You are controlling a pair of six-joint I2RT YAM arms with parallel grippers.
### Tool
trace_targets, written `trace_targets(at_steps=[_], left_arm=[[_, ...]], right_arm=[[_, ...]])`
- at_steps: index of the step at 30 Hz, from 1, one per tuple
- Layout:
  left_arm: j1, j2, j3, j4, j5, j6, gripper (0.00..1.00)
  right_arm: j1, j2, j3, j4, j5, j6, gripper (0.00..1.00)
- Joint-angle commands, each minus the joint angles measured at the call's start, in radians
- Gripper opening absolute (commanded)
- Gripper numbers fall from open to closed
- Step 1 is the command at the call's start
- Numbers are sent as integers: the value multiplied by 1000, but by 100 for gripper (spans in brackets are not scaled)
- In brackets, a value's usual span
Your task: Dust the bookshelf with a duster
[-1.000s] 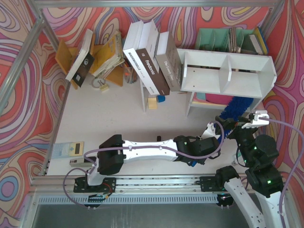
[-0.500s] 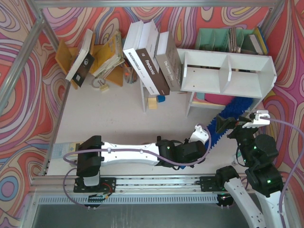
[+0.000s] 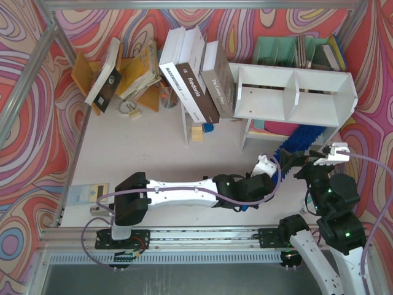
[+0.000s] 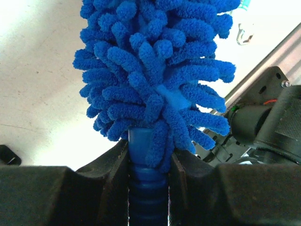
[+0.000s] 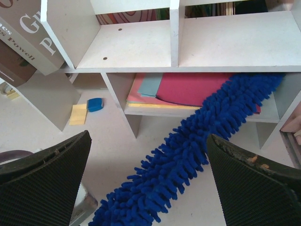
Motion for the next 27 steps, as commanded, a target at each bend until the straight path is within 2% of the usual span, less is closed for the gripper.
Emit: trace_targets(at_steps=[1,10,19,27], left_arm=[[-4,-10,5,38,59,30,0],[-46,-118,-112,6,32,13,0],[-76,-239,-223,10,-141,-27,0],[-62,-315,-317,4,-213,-84,0]], right_arm=[[7,-8,-2,36,33,6,99],[7,-11,-5,39,50,6,99],[7,-9,-3,37,50,8,99],[7,-11,-5,37,46,9,99]])
